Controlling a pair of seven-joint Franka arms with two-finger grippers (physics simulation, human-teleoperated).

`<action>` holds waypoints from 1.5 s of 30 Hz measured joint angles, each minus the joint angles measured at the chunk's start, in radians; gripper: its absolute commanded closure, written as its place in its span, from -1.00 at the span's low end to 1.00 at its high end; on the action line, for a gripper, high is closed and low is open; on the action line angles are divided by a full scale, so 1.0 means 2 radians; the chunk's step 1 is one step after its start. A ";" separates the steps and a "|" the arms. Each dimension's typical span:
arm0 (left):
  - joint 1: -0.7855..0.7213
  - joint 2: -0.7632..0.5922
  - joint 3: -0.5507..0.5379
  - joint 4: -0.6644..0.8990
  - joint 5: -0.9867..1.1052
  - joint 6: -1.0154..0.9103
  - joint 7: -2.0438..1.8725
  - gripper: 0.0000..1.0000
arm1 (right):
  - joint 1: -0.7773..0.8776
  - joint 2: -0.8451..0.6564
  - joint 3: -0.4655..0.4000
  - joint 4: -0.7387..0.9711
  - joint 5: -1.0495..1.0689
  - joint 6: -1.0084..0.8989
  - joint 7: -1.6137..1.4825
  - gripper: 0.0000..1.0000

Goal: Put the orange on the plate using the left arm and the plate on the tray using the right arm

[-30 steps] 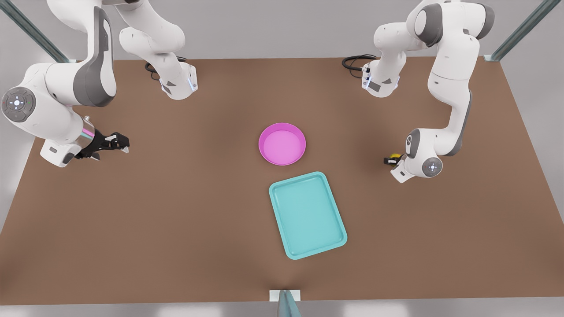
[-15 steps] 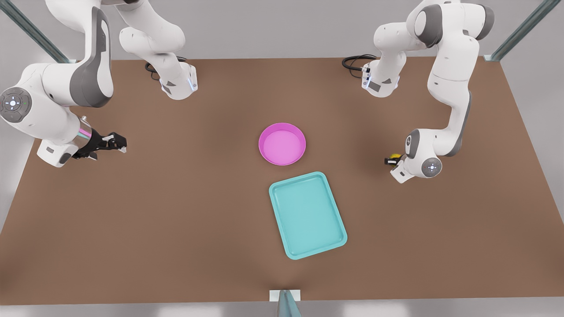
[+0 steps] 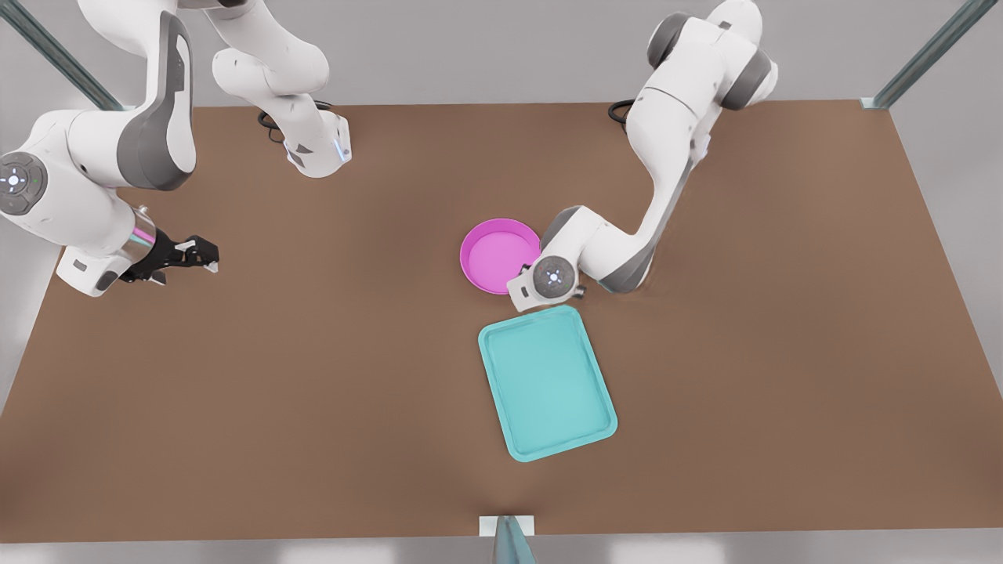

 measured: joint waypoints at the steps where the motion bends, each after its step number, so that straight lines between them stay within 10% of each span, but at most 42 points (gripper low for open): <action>1: -0.023 0.010 0.000 0.003 -0.010 -0.003 -0.016 -0.35 | 0.000 0.000 0.000 0.000 0.000 0.000 0.000 -1.00; 5: -0.079 0.044 0.000 0.015 -0.036 -0.002 -0.078 -0.35 | 0.002 0.002 0.000 -0.001 0.000 0.000 0.000 -1.00; 7: -0.086 0.053 0.000 0.015 -0.042 0.003 -0.105 -1.00 | 0.002 0.003 0.000 -0.001 0.000 0.000 0.000 -1.00; 11: -0.085 0.050 0.004 0.013 -0.048 0.012 -0.149 -1.00 | 0.003 0.003 0.000 -0.001 0.000 -0.001 0.000 -1.00; 18: 0.001 -0.130 0.344 0.122 -0.066 -0.175 -0.127 -1.00 | 0.096 0.121 0.019 0.003 0.081 0.017 0.004 -1.00; 21: 0.232 -0.221 0.090 0.067 -0.006 -0.198 -0.103 -1.00 | 0.187 0.161 0.032 0.000 0.126 0.059 0.022 -1.00; 23: 0.270 -0.230 0.039 0.058 0.032 -0.196 -0.087 -1.00 | 0.212 0.187 0.033 -0.001 0.163 0.084 0.034 -1.00; 33: 0.277 -0.222 0.020 0.083 0.065 -0.216 -0.027 -1.00 | 0.255 0.116 0.089 -0.247 0.274 0.288 0.074 -1.00; 45: 0.276 -0.211 0.020 0.082 0.054 -0.222 0.011 -1.00 | 0.285 0.216 0.111 -0.220 0.326 0.488 0.107 -1.00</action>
